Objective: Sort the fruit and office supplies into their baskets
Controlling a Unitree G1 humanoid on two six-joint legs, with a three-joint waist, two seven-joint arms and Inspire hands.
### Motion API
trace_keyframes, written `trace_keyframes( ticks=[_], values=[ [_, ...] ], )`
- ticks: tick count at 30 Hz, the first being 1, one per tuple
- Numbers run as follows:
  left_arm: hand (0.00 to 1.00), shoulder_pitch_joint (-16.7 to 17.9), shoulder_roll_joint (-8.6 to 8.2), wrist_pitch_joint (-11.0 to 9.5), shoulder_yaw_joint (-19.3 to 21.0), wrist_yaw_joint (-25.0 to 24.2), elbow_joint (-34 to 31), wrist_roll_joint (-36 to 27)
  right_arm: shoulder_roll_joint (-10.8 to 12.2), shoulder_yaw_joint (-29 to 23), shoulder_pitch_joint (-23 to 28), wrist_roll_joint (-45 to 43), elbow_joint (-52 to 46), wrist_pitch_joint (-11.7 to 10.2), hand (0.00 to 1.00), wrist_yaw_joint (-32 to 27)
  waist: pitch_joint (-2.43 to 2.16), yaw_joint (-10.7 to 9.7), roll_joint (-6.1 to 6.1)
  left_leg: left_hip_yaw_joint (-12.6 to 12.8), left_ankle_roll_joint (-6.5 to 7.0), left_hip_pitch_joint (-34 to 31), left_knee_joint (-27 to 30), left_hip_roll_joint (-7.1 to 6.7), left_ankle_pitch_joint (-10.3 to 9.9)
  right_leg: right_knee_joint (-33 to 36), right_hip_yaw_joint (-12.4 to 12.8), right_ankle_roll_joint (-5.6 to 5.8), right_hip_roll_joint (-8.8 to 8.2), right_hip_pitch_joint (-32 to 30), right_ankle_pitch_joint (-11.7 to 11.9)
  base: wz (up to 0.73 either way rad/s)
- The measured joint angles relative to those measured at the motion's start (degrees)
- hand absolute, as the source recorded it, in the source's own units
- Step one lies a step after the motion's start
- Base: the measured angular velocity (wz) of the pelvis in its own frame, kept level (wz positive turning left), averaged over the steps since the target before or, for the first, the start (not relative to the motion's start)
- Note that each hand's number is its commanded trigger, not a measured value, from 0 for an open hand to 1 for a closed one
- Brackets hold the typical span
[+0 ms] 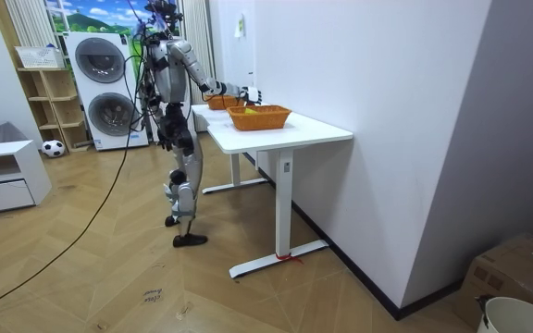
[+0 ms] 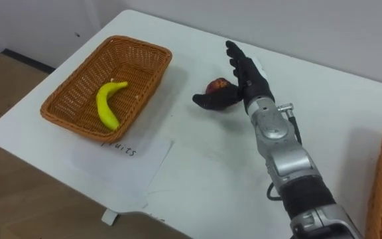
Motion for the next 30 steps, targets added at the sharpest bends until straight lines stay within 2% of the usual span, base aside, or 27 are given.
trace_keyframes(
  ticks=[6, 30],
  values=[
    [0.00, -0.1, 0.10, -0.8, -0.4, 0.1, 0.0, -0.1, 0.0, 0.0, 0.0, -1.3, 1.4, 0.0, 0.00, 0.7, 0.02, 0.0, -0.03, 0.0, 0.00, -0.1, 0.0, 0.00, 0.0, 0.0, -0.1, 0.00, -0.01, -0.1, 0.0, 0.00],
    [0.00, -0.1, 0.12, -0.9, -0.4, 0.2, 0.3, -2.3, -0.2, 0.8, 0.0, -10.1, 4.3, -0.8, 0.00, 0.9, 0.10, 0.2, 0.01, 0.1, 0.04, -0.3, 0.0, -0.03, 0.0, 0.0, -0.9, 0.02, -0.10, 0.0, 0.0, 0.00]
  ],
)
